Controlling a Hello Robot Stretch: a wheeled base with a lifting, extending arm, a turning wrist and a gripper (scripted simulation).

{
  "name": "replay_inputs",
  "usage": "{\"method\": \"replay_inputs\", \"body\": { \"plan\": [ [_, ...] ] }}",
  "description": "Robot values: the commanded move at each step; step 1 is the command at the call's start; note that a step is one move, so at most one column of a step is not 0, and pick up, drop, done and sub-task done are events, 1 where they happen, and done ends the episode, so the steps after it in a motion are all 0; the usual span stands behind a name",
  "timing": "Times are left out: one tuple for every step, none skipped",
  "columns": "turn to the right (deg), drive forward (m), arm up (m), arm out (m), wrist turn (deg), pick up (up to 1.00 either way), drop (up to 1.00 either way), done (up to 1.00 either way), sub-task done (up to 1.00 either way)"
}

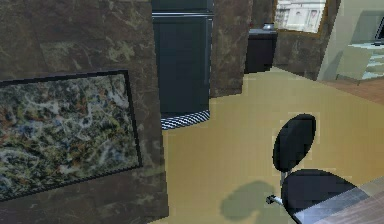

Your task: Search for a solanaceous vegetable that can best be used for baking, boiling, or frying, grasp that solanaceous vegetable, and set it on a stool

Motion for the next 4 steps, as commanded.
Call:
{"method": "replay_inputs", "body": {
  "plan": [
    [0.0, 0.00, 0.00, 0.00, 45.0, 0.00, 0.00, 0.00, 0.00],
    [0.0, 0.00, 0.00, 0.00, 45.0, 0.00, 0.00, 0.00, 0.00],
    [0.0, 0.00, 0.00, 0.00, 21.0, 0.00, 0.00, 0.00, 0.00],
    [0.0, 0.00, -0.30, 0.00, 0.0, 0.00, 0.00, 0.00, 0.00]
  ]
}}
